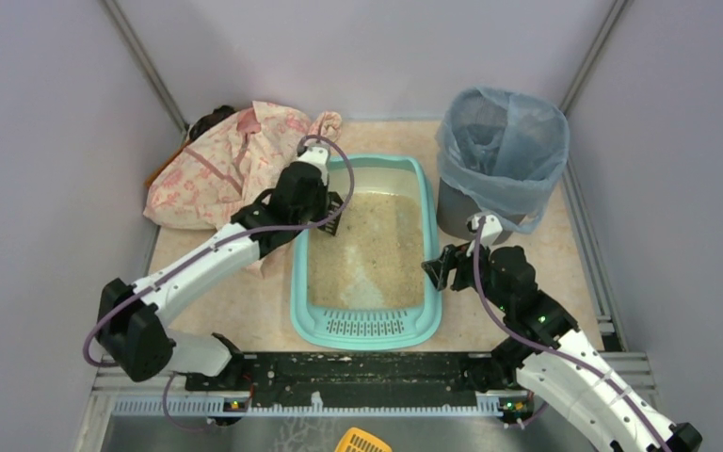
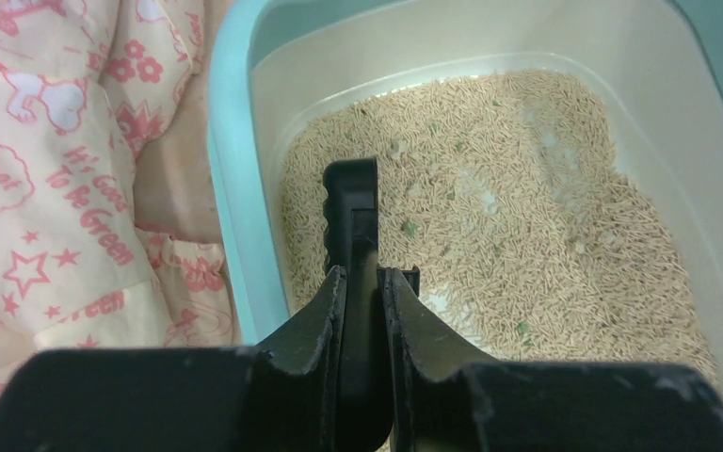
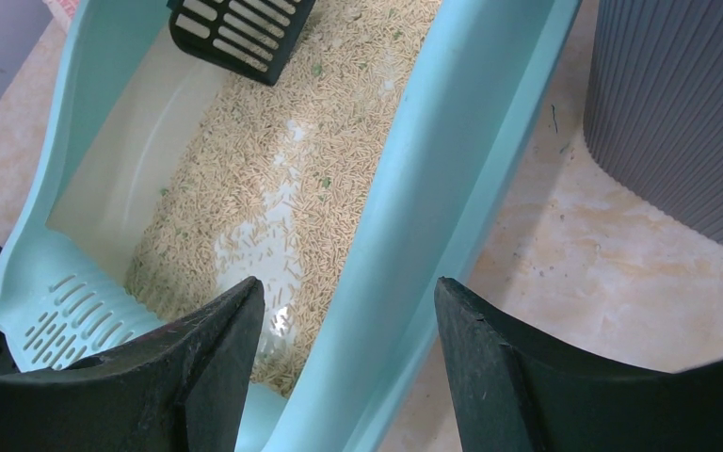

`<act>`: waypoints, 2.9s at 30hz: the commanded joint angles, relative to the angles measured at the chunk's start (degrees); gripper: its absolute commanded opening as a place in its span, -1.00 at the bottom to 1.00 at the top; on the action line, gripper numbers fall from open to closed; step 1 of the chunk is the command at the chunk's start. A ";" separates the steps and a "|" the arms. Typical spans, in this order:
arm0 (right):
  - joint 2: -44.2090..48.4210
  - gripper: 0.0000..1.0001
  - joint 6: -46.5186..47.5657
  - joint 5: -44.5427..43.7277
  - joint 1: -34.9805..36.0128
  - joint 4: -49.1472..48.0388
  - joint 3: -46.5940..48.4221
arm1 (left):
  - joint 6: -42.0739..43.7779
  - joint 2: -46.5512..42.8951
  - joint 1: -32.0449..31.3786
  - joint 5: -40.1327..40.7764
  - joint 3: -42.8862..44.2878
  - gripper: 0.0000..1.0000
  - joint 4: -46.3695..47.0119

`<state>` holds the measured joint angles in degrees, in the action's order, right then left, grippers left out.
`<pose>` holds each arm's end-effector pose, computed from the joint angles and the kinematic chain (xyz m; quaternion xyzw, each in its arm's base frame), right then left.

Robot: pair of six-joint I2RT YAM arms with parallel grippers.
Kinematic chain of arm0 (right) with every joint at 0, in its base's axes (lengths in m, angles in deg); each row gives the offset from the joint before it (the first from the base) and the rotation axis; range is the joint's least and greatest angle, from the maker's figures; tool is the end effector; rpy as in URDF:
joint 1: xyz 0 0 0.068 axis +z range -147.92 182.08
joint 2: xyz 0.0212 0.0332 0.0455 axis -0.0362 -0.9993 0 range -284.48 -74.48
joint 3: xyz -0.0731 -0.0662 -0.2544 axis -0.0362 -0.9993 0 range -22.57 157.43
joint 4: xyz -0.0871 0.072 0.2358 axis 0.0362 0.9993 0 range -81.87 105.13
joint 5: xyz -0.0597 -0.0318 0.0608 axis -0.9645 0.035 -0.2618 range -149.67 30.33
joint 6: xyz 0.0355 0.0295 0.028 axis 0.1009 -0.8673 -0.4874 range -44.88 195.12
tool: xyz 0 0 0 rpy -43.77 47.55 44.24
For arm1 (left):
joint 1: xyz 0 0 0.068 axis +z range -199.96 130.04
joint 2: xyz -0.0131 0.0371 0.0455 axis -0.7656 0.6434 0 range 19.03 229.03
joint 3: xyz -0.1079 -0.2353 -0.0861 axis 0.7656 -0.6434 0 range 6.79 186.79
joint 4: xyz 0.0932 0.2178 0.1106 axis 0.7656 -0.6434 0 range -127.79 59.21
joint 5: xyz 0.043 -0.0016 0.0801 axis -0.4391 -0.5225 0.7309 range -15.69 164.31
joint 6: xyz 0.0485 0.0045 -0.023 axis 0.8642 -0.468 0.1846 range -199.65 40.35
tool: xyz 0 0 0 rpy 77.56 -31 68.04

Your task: Clean the litter box

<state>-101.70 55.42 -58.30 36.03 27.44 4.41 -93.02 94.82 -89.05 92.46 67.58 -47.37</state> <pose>0.1105 0.0754 0.2566 -0.1082 0.8097 0.2690 0.5103 0.2392 -0.1801 0.3076 0.1167 0.8574 -0.0895 0.4932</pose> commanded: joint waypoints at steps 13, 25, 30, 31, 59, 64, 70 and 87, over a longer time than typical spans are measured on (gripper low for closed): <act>1.58 0.35 -0.43 0.50 -0.12 -2.36 0.55 | 11.74 21.57 -8.81 24.66 23.17 -1.00 -10.54; 1.01 0.35 -0.43 0.89 -0.12 -3.01 0.45 | 10.97 19.79 -8.13 19.19 20.39 -1.00 -10.37; 0.97 0.35 -0.43 0.87 -0.13 -3.04 0.35 | 6.69 22.01 -8.13 14.49 22.55 -1.00 -13.59; 1.02 0.35 -0.38 0.84 -0.12 -2.99 0.37 | 6.04 22.27 -8.11 12.80 23.17 -1.00 -13.76; 2.28 0.35 -0.52 1.02 -0.12 -2.83 0.20 | -1.98 21.77 -3.70 -11.67 29.53 -1.00 -11.73; 2.26 0.35 -0.55 1.03 -0.12 -2.96 0.09 | -0.81 20.62 -0.38 -11.35 30.45 -1.00 -15.09; 1.98 0.35 -0.59 1.07 -0.12 -3.00 0.09 | -0.93 19.51 2.75 -15.07 26.22 -1.00 -15.83; 2.16 0.35 -0.60 0.84 -0.12 -2.61 0.18 | -7.03 25.46 3.67 -37.24 16.05 -1.00 -2.59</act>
<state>-100.04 55.37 -57.82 36.03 27.44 4.39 -98.39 117.92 -85.53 60.22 86.12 -51.79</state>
